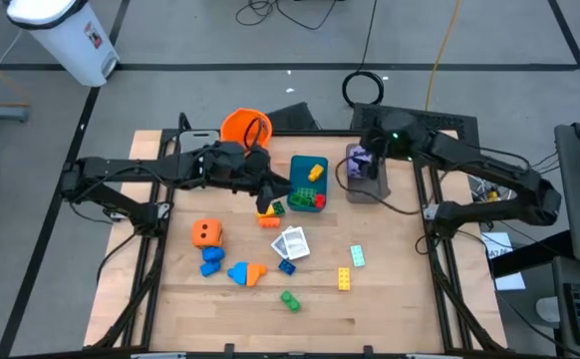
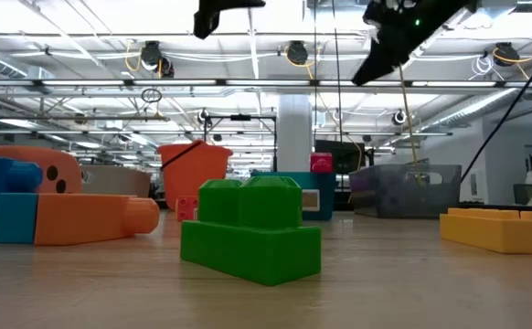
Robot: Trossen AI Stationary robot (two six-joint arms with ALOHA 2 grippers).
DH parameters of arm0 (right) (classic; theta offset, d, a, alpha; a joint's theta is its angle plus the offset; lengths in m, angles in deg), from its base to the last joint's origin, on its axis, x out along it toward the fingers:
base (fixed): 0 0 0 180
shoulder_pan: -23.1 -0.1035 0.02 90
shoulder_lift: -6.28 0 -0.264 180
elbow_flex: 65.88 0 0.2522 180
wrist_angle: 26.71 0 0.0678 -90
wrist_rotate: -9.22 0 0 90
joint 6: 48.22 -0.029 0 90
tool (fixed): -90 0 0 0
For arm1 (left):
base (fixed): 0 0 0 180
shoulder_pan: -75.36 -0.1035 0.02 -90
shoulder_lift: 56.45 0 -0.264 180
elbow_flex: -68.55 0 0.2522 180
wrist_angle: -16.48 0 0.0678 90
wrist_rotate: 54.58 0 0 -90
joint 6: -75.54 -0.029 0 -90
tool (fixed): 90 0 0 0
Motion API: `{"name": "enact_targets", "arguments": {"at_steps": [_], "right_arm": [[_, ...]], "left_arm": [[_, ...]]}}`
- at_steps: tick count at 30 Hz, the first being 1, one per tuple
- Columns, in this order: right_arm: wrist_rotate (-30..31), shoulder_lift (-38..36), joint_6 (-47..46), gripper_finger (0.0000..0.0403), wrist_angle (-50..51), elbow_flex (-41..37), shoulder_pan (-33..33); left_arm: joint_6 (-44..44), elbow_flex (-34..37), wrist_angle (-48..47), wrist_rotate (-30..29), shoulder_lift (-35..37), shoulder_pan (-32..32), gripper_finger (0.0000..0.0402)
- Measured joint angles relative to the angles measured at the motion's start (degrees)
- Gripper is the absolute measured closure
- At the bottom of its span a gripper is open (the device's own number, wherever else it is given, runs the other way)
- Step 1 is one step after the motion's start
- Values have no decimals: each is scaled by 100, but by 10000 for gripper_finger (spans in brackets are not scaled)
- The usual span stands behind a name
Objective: Pick & Place Toys
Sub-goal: Put the blue game piece into the blue bin
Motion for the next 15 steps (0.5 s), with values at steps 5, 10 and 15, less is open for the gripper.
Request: {"name": "enact_targets", "arguments": {"at_steps": [5, 10, 15], "right_arm": [[-5, -286, -2018, 6, -296, 0, -455], [-268, -328, -2908, 4, -855, 0, -1131], [56, -253, -3395, 3, -1307, 0, -2172]], "left_arm": [[93, 0, 135, -4, 0, 486, 250], [174, 0, -77, -251, 2, 1084, 250], [348, 0, -483, -710, 2, 1600, 250]]}}
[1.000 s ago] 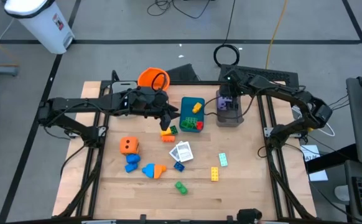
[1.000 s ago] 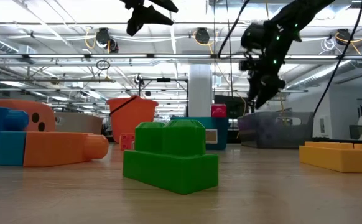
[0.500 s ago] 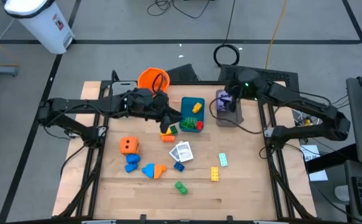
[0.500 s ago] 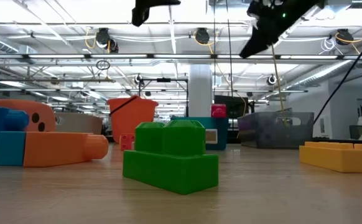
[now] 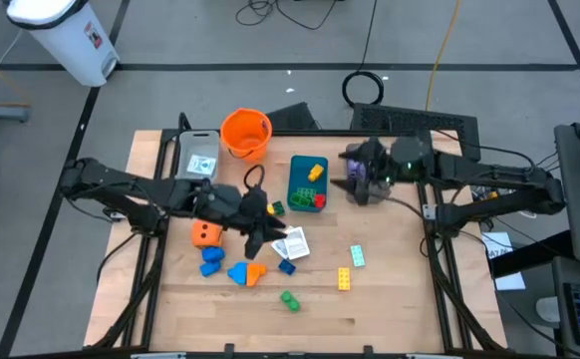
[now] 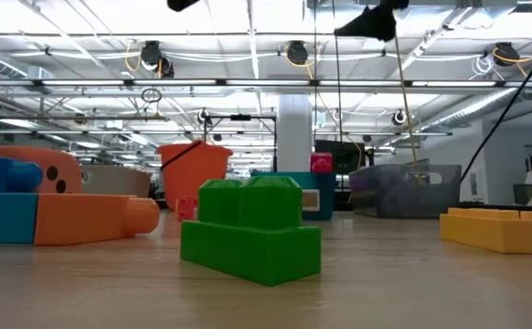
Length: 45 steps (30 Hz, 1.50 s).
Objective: Pick & Place Toys
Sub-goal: Put the blue game piece into the blue bin
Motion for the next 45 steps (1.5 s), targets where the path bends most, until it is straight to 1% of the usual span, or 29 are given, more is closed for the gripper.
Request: {"name": "enact_targets", "arguments": {"at_steps": [3, 7, 12, 16, 18, 20, 23, 28, 31, 34, 36, 38, 41, 45], "right_arm": [[443, 2, -25, 3, 12, 0, -725], [1215, 29, -133, 3, 113, 0, -1758], [2493, 171, -656, 3, 190, 9, -3096], [3343, 512, -1294, 3, 265, 2, -4012], [3614, 684, -1654, 3, 263, 2, -4363], [3833, 867, -2113, 5, 267, 2, -4621], [4011, 1135, -2738, 6, 264, 2, -4891], [3998, 1616, -3624, 5, 267, 2, -5205], [3988, 1862, -3793, 7, 263, 2, -5344], [3974, 2045, -3915, 8, 267, 0, -5428], [3974, 2108, -3984, 9, 262, 0, -5434], [3977, 2141, -3952, 9, 267, 0, -5425], [3988, 2143, -3639, 9, 263, 0, -5333], [3991, 2141, -3507, 9, 267, 0, -5068]], "left_arm": [[111, 0, -67, -499, 0, 284, 250], [305, -2, -65, -1267, 0, 613, 250], [681, 0, -102, -1894, 4, 1033, 250], [1425, -1, -468, -2184, 7, 1445, 250], [1915, -2, -733, -2332, 7, 1704, 250], [2459, -1, -1076, -2361, 7, 1976, 250], [3309, -3, -1781, -2228, 7, 2325, 250], [4787, -155, -3676, -1740, 7, 2730, 250], [5109, -164, -4453, -1445, 7, 2778, 250], [5131, -164, -5110, -1095, -13, 2735, 250], [4852, -164, -5439, -802, -72, 2685, 250], [4435, -164, -5642, -671, -136, 2657, 250], [3901, -163, -5741, -757, -250, 2649, 250], [3352, -36, -5735, -839, -448, 2616, 250]]}}
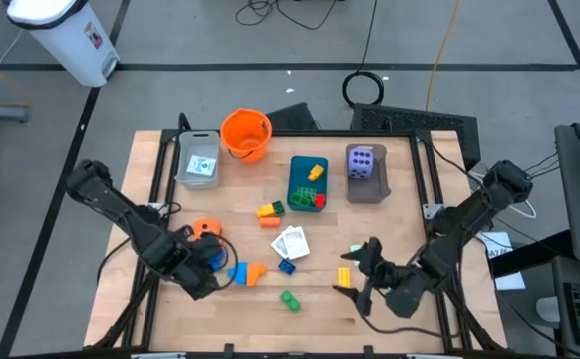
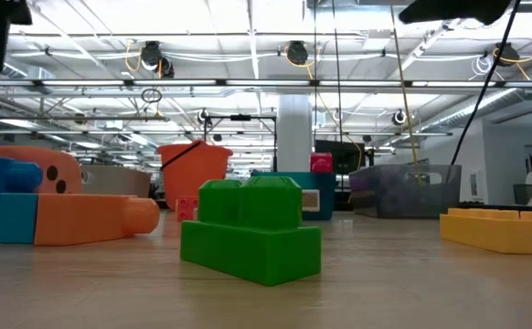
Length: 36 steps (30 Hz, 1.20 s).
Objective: Pick & Place Toys
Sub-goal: Put the blue game piece into the blue bin
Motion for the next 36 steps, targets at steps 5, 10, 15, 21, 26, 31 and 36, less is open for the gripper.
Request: {"name": "enact_targets", "arguments": {"at_steps": [5, 10, 15, 21, 26, 31, 36], "right_arm": [[-6, 0, 257, 9, -2, 0, 360], [-184, -2, 416, 9, -9, 0, 707], [-628, -2, 452, 9, -18, -2, 1026], [-925, -2, 636, 9, -24, -2, 1267], [-1148, -2, 670, 9, -21, -2, 1349], [-1223, -4, 670, 9, -24, -2, 1345], [-1221, -4, 669, 9, -23, -2, 1338]], "left_arm": [[-160, 338, 6, 6, -134, -186, 249], [-298, 690, 24, 92, -134, -398, 232], [-631, 947, 223, 498, -134, -602, 181], [-1174, 1120, 511, 498, -134, -801, 132], [-1260, 1397, 666, 586, -120, -971, 118], [-1376, 1573, 885, 651, -108, -994, 117], [-1543, 1587, 1114, 611, -114, -1007, 117]]}}
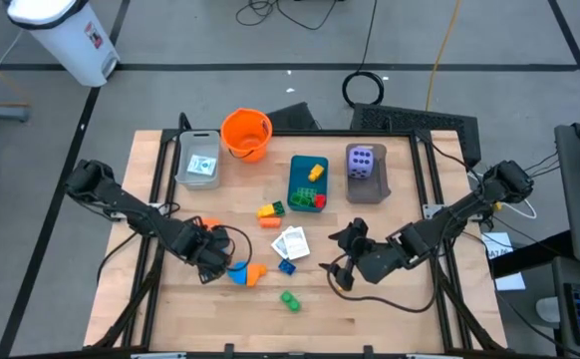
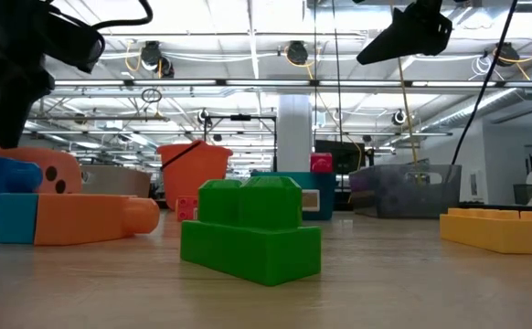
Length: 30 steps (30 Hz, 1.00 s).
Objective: Pick & Place Toys
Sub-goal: Put the blue game piece into the blue bin
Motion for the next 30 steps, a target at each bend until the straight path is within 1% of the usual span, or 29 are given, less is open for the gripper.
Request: {"name": "enact_targets", "arguments": {"at_steps": [11, 15, 18, 22, 26, 30], "right_arm": [[0, 0, 6, 9, 3, 0, -1], [0, 0, 40, 9, 4, 0, -2], [0, 0, 52, 9, 6, 0, 0], [0, 0, 62, 9, 10, 0, 0], [0, -2, 33, 9, 23, -2, 0], [0, -2, 9, 9, 21, -4, -3]], "left_arm": [[-39, 7, 48, 58, -9, 2, 117], [18, 2, -433, -138, -11, -52, 117], [165, 15, -807, -256, -26, -214, 117], [108, 26, -797, -366, -24, -424, 117], [39, -14, -722, -255, -26, -602, 117], [-123, -125, -756, 35, -31, -634, 117]]}}
